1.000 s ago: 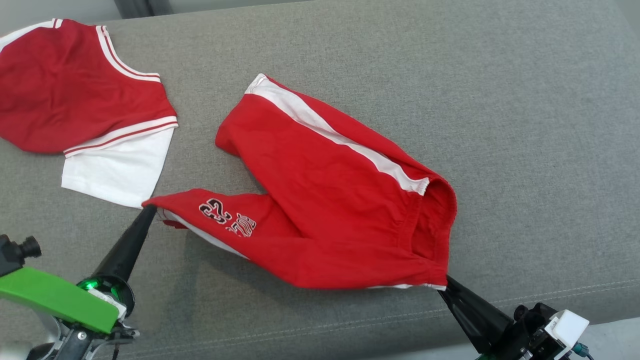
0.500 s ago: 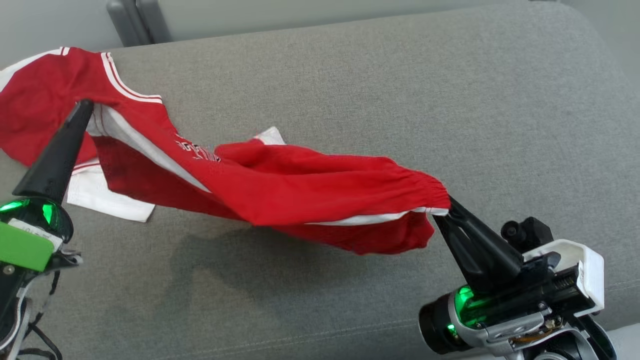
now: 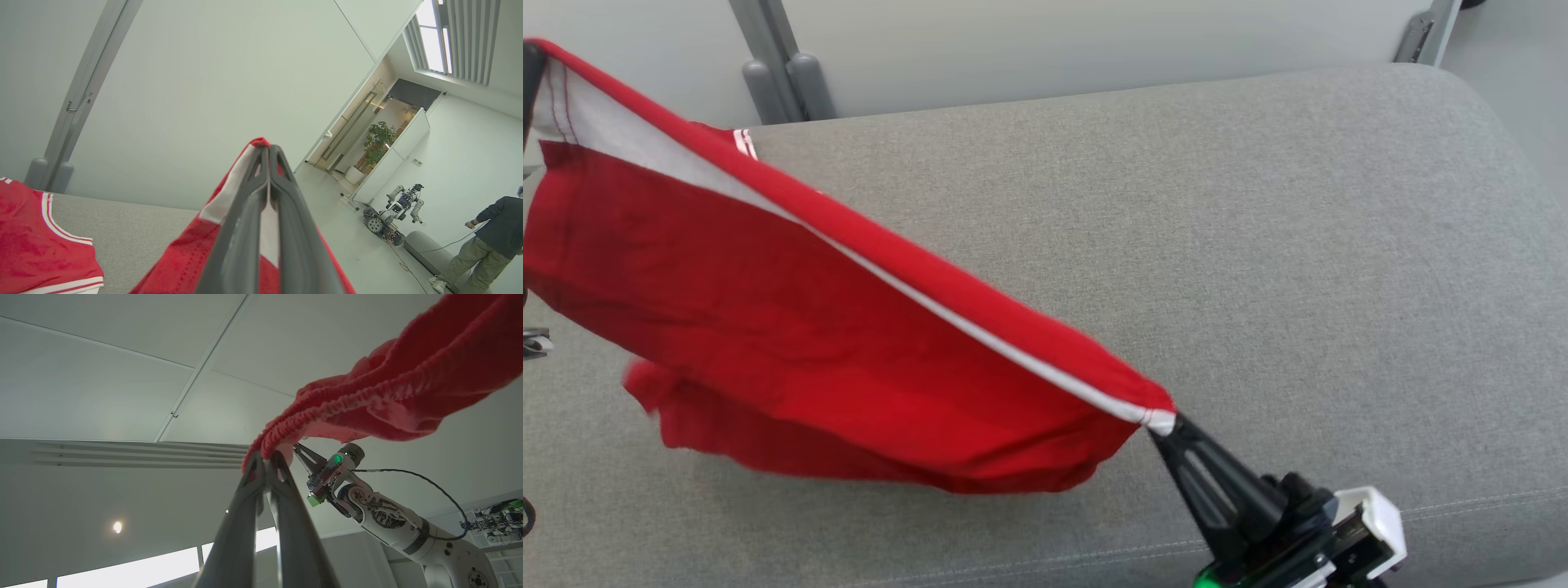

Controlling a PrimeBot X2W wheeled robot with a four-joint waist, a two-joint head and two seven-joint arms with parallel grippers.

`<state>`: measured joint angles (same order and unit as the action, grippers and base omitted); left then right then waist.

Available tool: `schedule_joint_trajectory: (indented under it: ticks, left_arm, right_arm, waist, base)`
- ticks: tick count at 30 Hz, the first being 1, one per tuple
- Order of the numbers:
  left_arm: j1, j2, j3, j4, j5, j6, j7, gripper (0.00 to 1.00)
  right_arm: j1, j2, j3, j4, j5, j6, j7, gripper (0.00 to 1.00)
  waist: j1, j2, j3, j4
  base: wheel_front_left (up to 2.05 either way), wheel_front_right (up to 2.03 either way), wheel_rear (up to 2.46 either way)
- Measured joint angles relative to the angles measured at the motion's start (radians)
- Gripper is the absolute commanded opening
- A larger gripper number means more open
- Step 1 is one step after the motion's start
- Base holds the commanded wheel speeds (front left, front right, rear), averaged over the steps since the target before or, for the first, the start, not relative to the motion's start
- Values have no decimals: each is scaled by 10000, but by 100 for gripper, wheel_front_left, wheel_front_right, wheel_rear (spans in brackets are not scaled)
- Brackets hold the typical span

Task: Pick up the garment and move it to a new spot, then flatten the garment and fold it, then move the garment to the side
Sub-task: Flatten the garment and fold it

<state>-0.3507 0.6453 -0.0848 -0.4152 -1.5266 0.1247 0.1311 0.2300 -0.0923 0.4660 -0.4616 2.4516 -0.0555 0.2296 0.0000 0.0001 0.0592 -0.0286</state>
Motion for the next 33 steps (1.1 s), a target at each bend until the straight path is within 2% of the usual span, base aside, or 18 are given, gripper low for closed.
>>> schedule_joint_trajectory:
  ticks: [4,16,22,27,33]
  left_arm:
    - [45,56,-92,188,-119,2,186,0]
    - [132,59,94,545,-276,2,399,0]
    - [-18,318,439,579,-399,2,535,0]
    - [-541,324,391,934,-721,2,717,0]
    - [-1867,56,-428,1455,-849,2,1058,0]
  right_arm:
    - [137,44,280,71,125,-79,-98,0]
    - [127,75,606,-788,270,-169,-94,0]
    - [-543,151,13,-1204,-105,-46,-374,0]
    - [-1763,261,-1091,-696,-1055,44,-1496,0]
    - [-4142,330,-1737,637,-1894,-316,-3053,0]
  waist:
    - [0,0,-40,49]
    - [0,0,53,84]
    - [0,0,361,92]
    - [0,0,801,73]
    - [0,0,1503,49]
  base:
    - [0,0,0]
    - [0,0,0]
    - [0,0,0]
    - [0,0,0]
    - [0,0,0]
